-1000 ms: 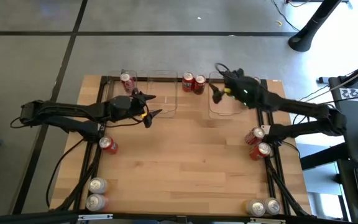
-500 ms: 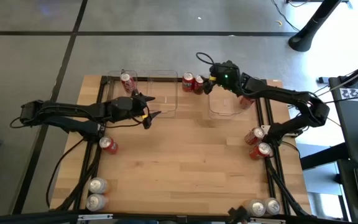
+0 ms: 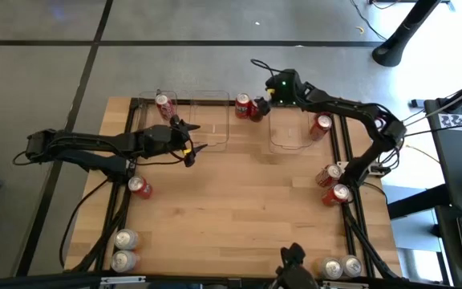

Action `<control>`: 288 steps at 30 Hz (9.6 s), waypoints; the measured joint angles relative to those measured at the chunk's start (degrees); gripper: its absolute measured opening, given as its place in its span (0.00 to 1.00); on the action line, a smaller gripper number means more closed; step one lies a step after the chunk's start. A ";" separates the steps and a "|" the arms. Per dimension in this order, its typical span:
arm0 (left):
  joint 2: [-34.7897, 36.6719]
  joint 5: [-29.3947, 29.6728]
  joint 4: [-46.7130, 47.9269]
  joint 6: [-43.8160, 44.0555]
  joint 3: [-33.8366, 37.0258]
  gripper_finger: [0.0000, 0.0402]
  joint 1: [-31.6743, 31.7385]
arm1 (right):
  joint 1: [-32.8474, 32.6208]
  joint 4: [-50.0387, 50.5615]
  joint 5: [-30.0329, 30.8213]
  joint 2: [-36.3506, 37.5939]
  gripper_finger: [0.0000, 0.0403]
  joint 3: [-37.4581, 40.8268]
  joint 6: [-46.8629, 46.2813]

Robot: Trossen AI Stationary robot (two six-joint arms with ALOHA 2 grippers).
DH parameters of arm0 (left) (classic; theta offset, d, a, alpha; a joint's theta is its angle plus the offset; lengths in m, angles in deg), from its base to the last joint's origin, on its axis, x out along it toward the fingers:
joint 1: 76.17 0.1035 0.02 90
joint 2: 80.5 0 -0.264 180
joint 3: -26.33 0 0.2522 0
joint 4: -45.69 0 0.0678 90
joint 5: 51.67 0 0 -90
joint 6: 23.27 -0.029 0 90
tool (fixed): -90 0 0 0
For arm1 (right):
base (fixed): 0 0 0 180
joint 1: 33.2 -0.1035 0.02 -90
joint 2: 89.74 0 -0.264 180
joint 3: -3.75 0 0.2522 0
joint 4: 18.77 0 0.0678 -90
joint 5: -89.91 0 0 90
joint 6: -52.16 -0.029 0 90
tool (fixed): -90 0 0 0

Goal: Sort soda cans
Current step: Put the red soda can into the left transparent bin

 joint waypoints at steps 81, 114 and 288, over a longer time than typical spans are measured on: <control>3.47 -0.50 12.07 8.20 -1.29 0.85 -2.66 | -38.03 -2.75 1.59 -2.13 0.74 0.11 -2.79; 2.84 -0.50 11.52 11.61 -1.25 0.85 -8.17 | -38.07 -17.94 -0.79 -13.64 0.84 -0.02 -1.69; 3.87 15.99 14.63 28.21 8.29 0.74 24.13 | -41.44 -36.35 10.21 15.03 0.88 36.83 -1.47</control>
